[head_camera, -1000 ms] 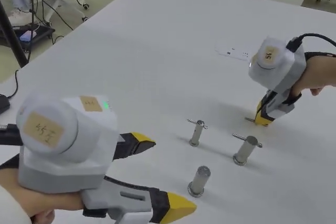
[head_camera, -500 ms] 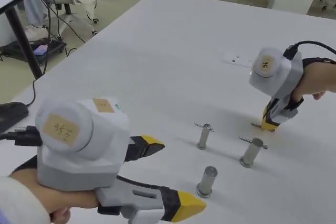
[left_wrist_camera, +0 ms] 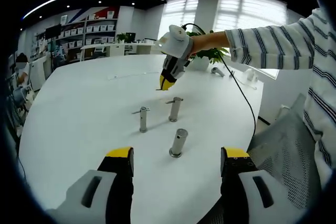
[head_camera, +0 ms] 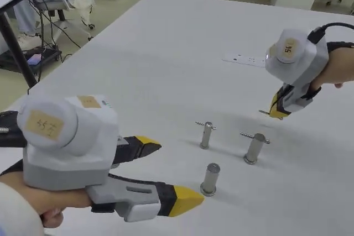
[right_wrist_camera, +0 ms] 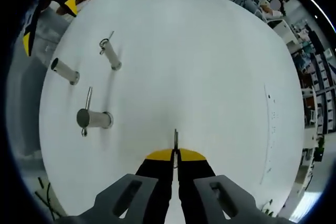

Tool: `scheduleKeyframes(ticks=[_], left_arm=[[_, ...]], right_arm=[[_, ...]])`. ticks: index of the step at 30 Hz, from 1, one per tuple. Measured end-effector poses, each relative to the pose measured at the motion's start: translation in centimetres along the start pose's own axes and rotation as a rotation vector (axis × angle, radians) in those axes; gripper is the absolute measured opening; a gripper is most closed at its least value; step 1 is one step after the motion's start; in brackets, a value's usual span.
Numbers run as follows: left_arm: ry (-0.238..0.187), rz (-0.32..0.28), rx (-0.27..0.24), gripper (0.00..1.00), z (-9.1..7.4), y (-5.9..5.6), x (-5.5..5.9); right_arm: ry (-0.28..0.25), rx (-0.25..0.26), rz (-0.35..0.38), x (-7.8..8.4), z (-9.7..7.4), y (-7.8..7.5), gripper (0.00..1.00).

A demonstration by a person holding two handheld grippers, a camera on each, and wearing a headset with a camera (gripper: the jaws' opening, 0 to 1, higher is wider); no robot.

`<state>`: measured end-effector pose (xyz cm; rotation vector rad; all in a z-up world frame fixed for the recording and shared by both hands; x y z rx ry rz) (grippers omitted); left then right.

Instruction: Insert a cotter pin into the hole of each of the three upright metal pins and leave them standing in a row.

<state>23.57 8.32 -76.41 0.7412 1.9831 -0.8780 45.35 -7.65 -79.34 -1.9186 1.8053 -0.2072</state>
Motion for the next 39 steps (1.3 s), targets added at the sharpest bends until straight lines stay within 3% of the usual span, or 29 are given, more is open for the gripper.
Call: scheduleKeyframes(ticks=[4, 8, 18, 26, 30, 35, 39], left_arm=[[-0.011, 0.004, -0.011, 0.66, -0.1, 0.2, -0.3], [-0.024, -0.002, -0.016, 0.64, -0.1, 0.4, -0.5], [-0.050, -0.007, -0.017, 0.60, 0.2, 0.4, -0.9], [-0.070, -0.034, 0.006, 0.56, 0.7, 0.1, -1.4], [-0.128, -0.015, 0.012, 0.48, 0.9, 0.0, -2.4], [-0.141, -0.036, 0.022, 0.46, 1.1, 0.0, -2.8], [-0.139, -0.048, 0.023, 0.42, 1.3, -0.1, -2.9]], right_arm=[[-0.050, 0.044, -0.007, 0.0, -1.6, 0.0, 0.02], [-0.068, 0.060, -0.028, 0.7, -3.0, 0.8, 0.02], [-0.138, 0.117, 0.021, 1.4, -5.9, 3.3, 0.02], [-0.210, 0.167, -0.018, -0.3, -8.1, 5.0, 0.02], [-0.231, 0.180, -0.048, -1.0, -9.0, 6.0, 0.02], [-0.251, 0.205, -0.081, -1.8, -9.6, 7.1, 0.02], [-0.283, 0.226, -0.061, -2.4, -10.1, 7.8, 0.02]])
Point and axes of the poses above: the centre of the closed fingertips' face, and the gripper's own axes: z roughly forward along the fingers, y roughly to its left, x roughly out of its underside, the point moved 3 cm from there along -z, roughly backward along the fingers, and after that the axes turned 14 degrees about x, right-handed, at the moved point
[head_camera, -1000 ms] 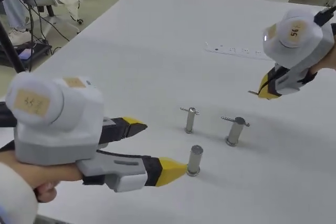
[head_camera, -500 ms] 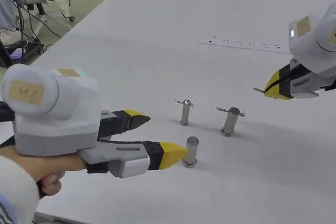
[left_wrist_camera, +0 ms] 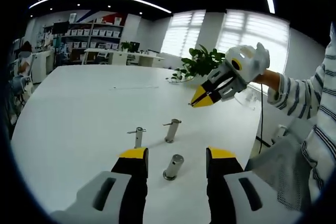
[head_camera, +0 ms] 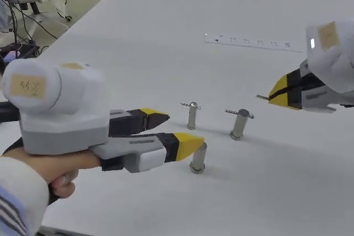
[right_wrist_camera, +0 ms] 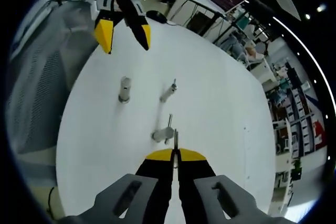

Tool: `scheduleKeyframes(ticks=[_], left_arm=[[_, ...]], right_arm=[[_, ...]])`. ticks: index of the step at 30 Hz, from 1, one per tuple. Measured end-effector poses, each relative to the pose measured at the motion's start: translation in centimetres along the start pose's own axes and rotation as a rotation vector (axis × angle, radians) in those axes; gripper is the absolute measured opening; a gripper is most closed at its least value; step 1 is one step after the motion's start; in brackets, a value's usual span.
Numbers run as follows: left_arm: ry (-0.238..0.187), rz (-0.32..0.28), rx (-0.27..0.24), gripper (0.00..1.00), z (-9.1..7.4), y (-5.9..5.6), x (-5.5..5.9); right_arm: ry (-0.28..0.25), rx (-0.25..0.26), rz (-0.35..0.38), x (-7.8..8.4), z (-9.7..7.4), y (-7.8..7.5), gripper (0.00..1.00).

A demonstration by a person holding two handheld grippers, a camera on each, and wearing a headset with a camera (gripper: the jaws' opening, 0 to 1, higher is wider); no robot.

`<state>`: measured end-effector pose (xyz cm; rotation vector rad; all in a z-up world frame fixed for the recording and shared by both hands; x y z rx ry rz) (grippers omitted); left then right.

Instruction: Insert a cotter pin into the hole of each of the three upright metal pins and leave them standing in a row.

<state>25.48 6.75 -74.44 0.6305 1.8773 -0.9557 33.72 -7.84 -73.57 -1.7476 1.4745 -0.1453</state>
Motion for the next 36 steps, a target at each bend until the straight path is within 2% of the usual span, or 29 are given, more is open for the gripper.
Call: scheduleKeyframes(ticks=[2, 4, 6, 10, 12, 16, 22, 25, 26, 31, 36], left_arm=[[0.000, 0.011, -0.031, 0.39, 0.0, 0.4, 0.1], [-0.009, -0.024, -0.018, 0.34, 0.0, 0.3, 0.1], [-0.020, -0.028, -0.015, 0.28, 0.0, 0.2, 0.0], [-0.038, -0.046, -0.008, 0.22, 0.2, 0.0, -0.2], [-0.047, -0.091, 0.006, 0.19, 0.4, -0.2, -0.2], [-0.027, -0.116, 0.028, 0.18, 0.8, -0.5, 0.0], [-0.045, -0.114, 0.036, 0.17, 1.5, -1.4, -0.5], [-0.064, -0.136, 0.065, 0.18, 1.9, -2.0, -1.0], [-0.072, -0.171, 0.083, 0.19, 2.2, -2.4, -1.2], [-0.060, -0.161, 0.103, 0.21, 3.3, -3.0, -1.4], [-0.088, -0.238, 0.128, 0.20, 4.2, -3.1, -1.7]], right_arm=[[-0.003, 0.012, 0.002, -0.1, -0.1, 0.3, 0.02], [-0.007, 0.019, 0.017, -0.1, -0.1, 0.6, 0.02], [-0.012, 0.021, 0.028, -0.1, -0.2, 1.0, 0.02], [-0.011, 0.023, 0.045, 0.1, -0.4, 1.7, 0.02], [-0.018, 0.025, 0.064, 0.0, -0.6, 2.0, 0.02], [-0.028, 0.051, 0.068, -0.2, -0.9, 2.4, 0.02], [-0.047, 0.079, 0.052, -1.1, -1.3, 3.0, 0.02], [-0.059, 0.095, 0.055, -1.6, -1.4, 3.3, 0.02], [-0.061, 0.106, 0.052, -1.7, -1.4, 3.2, 0.02], [-0.075, 0.135, 0.048, -2.2, -1.3, 3.7, 0.02], [-0.103, 0.193, 0.008, -3.0, -1.3, 4.0, 0.02]])
Point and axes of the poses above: the centre of the closed fingertips' face, and the gripper's own axes: z roughly forward along the fingers, y roughly to its left, x roughly out of its underside, the point moved 3 cm from there along -z, roughly backward along the fingers, and after that the axes turned 14 degrees about x, right-handed, at the moved point
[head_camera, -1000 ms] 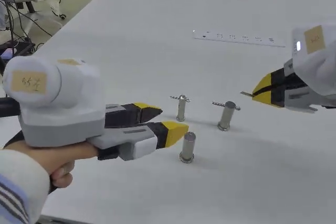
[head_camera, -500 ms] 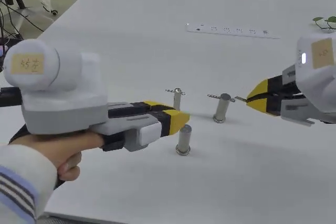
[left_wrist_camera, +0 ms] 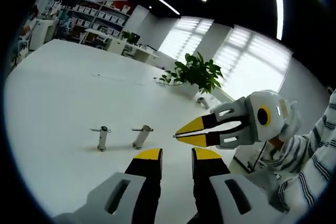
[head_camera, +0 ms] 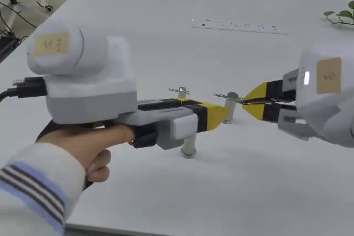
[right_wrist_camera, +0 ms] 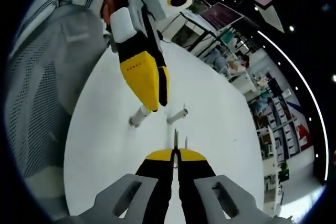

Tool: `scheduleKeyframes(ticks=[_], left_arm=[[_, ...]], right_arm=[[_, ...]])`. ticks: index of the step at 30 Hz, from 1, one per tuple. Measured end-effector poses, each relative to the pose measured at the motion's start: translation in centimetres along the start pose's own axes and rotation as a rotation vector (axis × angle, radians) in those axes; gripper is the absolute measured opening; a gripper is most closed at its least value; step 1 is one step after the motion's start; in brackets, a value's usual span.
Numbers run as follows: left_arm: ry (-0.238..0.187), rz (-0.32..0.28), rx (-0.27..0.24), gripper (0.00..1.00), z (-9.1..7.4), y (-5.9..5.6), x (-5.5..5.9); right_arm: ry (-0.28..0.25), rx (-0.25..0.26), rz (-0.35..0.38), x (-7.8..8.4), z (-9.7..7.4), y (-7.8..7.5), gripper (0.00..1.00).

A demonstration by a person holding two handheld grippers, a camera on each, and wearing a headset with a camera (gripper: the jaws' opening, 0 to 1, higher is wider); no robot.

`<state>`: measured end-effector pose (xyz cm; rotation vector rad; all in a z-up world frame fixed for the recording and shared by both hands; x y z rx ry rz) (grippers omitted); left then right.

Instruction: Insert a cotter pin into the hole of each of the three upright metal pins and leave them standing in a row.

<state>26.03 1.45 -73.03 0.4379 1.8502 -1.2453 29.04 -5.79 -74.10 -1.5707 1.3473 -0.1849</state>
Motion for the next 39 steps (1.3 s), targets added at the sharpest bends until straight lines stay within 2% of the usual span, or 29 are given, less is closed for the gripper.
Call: scheduleKeyframes(ticks=[2, 8, 11, 19, 23, 26, 29, 34, 39], left_arm=[[-0.007, -0.012, 0.012, 0.18, 0.1, -0.2, -0.1], [0.007, -0.020, 0.010, 0.17, 0.4, 0.0, 0.1], [0.004, -0.027, 0.002, 0.14, 0.4, 0.1, 0.1], [0.007, -0.034, 0.002, 0.09, 0.4, 0.1, 0.3], [0.011, -0.030, -0.009, 0.02, 0.2, 0.2, 0.4], [-0.006, -0.034, -0.008, 0.02, 0.0, 0.3, 0.2], [0.005, -0.030, -0.009, 0.02, -0.1, 0.3, 0.3], [0.000, -0.034, -0.001, 0.02, -0.2, 0.2, 0.2], [0.019, -0.033, 0.000, 0.01, -0.2, 0.3, 0.6]], right_arm=[[-0.006, 0.009, -0.007, -0.2, -0.2, 0.2, 0.02], [-0.036, 0.027, 0.005, -1.4, -0.6, 0.6, 0.02], [-0.069, 0.044, -0.006, -2.1, -0.7, 0.6, 0.02], [-0.097, 0.035, -0.031, -3.1, -0.7, 1.4, 0.02], [-0.106, 0.040, -0.028, -3.4, -0.7, 1.2, 0.02], [-0.106, 0.046, -0.029, -3.5, -0.6, 1.1, 0.02], [-0.111, 0.039, -0.028, -3.7, -0.5, 1.3, 0.02], [-0.123, 0.035, -0.011, -4.1, -0.5, 1.6, 0.02], [-0.127, 0.038, -0.020, -4.2, -0.5, 1.6, 0.02]])
Point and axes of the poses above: the centre of the closed fingertips' face, and the gripper's own axes: z roughly forward along the fingers, y roughly to its left, x roughly out of its underside, the point moved 3 cm from there along -z, roughly backward along the fingers, and after that the axes turned 14 degrees about x, right-handed, at the moved point
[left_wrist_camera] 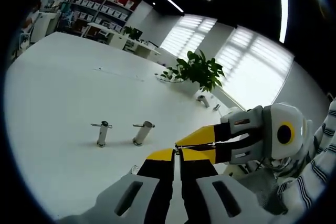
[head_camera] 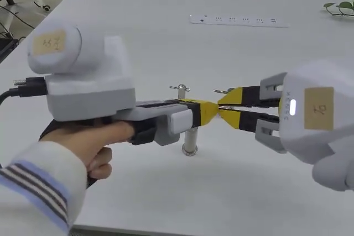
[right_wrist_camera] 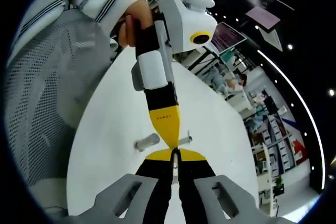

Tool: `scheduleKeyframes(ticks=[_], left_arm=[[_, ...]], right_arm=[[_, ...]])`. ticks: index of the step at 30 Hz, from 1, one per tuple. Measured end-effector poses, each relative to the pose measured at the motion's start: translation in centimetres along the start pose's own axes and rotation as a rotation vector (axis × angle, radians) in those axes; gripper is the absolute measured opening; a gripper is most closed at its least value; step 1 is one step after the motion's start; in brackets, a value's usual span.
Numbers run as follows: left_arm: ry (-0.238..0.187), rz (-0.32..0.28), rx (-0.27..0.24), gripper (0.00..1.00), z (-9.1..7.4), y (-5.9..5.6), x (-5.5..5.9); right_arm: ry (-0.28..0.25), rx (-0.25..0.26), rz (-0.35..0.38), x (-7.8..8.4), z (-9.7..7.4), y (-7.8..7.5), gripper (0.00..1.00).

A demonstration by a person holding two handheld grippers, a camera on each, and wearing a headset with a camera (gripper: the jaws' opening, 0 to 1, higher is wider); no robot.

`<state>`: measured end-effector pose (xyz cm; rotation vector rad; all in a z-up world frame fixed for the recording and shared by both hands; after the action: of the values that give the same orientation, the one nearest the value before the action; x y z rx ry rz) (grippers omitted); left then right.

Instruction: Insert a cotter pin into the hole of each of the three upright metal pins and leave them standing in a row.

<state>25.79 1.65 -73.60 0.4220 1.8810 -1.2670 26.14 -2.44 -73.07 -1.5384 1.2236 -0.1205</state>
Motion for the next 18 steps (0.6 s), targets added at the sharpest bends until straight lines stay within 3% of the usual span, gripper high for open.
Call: scheduleKeyframes(ticks=[13, 15, 17, 18], left_arm=[[-0.009, -0.026, -0.003, 0.01, 0.14, 0.16, 0.20], [-0.005, -0.021, -0.006, 0.01, 0.14, 0.19, 0.25], [0.018, 0.037, 0.003, 0.01, -0.07, 0.22, 0.35], [0.013, 0.033, 0.000, 0.01, -0.10, 0.12, 0.36]], right_arm=[[0.003, -0.010, -0.010, 0.19, -0.14, 0.27, 0.02], [0.002, -0.012, -0.009, 0.22, -0.14, 0.36, 0.02], [-0.005, -0.022, -0.007, 0.12, -0.15, 0.49, 0.02], [-0.008, -0.024, -0.006, 0.07, -0.16, 0.52, 0.02]])
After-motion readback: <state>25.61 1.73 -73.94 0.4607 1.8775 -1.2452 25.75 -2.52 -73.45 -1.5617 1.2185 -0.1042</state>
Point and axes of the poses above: the centre of the closed fingertips' face, and the gripper's own axes: z roughly forward along the fingers, y roughly to its left, x roughly out of its underside, the point moved 3 cm from there along -z, roughly backward along the fingers, and after that the axes turned 14 degrees about x, right-handed, at the moved point
